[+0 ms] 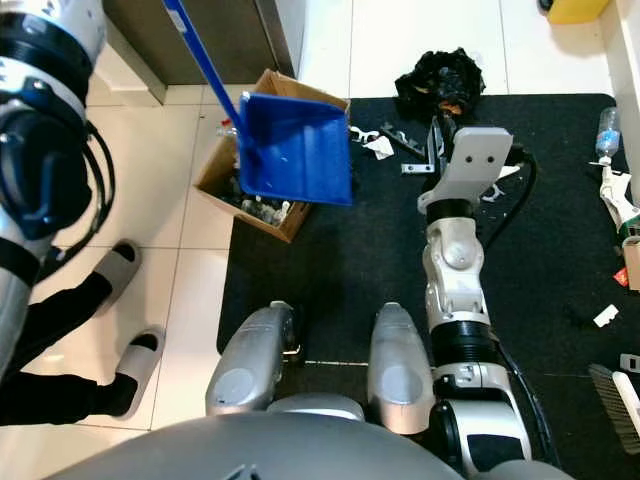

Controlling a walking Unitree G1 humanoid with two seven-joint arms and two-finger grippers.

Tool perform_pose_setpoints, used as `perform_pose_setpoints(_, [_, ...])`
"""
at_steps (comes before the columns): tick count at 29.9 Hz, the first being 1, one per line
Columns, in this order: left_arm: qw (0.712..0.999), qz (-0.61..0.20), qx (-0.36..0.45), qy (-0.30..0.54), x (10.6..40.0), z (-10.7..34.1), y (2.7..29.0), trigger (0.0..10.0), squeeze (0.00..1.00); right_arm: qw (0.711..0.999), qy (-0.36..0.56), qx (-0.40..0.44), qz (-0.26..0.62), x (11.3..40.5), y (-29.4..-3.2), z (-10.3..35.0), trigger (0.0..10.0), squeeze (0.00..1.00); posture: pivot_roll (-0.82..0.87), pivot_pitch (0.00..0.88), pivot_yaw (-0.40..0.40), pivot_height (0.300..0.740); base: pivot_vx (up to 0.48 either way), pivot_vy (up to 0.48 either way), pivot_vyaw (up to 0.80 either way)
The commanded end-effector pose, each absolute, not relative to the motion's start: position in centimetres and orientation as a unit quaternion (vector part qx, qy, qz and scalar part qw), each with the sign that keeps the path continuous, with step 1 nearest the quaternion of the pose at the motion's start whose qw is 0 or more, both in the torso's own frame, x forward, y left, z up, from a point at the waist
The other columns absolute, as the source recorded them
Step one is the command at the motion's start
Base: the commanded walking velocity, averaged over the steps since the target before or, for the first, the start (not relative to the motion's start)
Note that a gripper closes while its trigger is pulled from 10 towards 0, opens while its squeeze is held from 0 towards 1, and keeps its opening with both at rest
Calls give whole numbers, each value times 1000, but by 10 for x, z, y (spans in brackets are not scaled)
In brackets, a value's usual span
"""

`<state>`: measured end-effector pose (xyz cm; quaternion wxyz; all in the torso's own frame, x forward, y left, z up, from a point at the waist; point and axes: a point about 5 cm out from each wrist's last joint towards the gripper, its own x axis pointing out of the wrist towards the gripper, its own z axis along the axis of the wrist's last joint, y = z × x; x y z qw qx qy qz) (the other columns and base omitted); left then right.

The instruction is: Sweep floor

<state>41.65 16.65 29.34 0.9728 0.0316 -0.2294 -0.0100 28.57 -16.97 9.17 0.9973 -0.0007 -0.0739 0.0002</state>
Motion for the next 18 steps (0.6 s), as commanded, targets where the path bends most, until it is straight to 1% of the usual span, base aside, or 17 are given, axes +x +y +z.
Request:
perform_pose_setpoints(1, [973, -35, 39, -226, 414, 278, 159, 10000, 0, 998, -57, 11, -5, 285, -172, 85, 10000, 0, -14, 55, 93, 740, 0, 0, 0])
perform_pose_setpoints(2, [973, -35, 39, -226, 414, 278, 159, 10000, 0, 998, -57, 11, -5, 285, -172, 85, 10000, 0, -14, 55, 93, 740, 0, 0, 0])
perform_pose_setpoints(4, [970, -57, 31, -236, 407, 260, 151, 10000, 0, 999, -46, 21, -14, 286, -177, 82, 10000, 0, -7, 45, 80, 740, 0, 0, 0])
perform_pose_setpoints(7, [968, -67, 29, -239, 403, 250, 148, 10000, 0, 999, -41, 26, -19, 286, -180, 80, 10000, 0, -9, 41, 74, 740, 0, 0, 0])
perform_pose_setpoints(8, [969, -72, 14, -237, 399, 240, 145, 10000, 0, 999, -39, 27, -25, 286, -184, 80, 10000, 0, -11, 38, 70, 740, 0, 0, 0])
perform_pose_setpoints(9, [969, -72, 14, -237, 399, 240, 145, 10000, 0, 999, -39, 27, -25, 286, -184, 80, 10000, 0, -11, 38, 70, 740, 0, 0, 0])
perform_pose_setpoints(10, [969, -80, -12, -235, 392, 227, 139, 10000, 0, 998, -42, 27, -36, 287, -192, 82, 10000, 0, -10, 31, 56, 740, 0, 0, 0])
perform_pose_setpoints(15, [966, -82, -37, -242, 386, 223, 133, 10000, 0, 998, -50, 25, -40, 291, -197, 88, 10000, 0, -10, 24, 51, 740, 0, 0, 0])
perform_pose_setpoints(16, [962, -102, -34, -250, 377, 218, 120, 10000, 0, 997, -58, 22, -39, 295, -198, 94, 10000, 0, -12, 14, 42, 740, 0, 0, 0])
perform_pose_setpoints(18, [961, -112, -26, -251, 373, 216, 114, 10000, 0, 997, -60, 22, -38, 297, -199, 95, 10000, 0, -13, 11, 41, 740, 0, 0, 0])
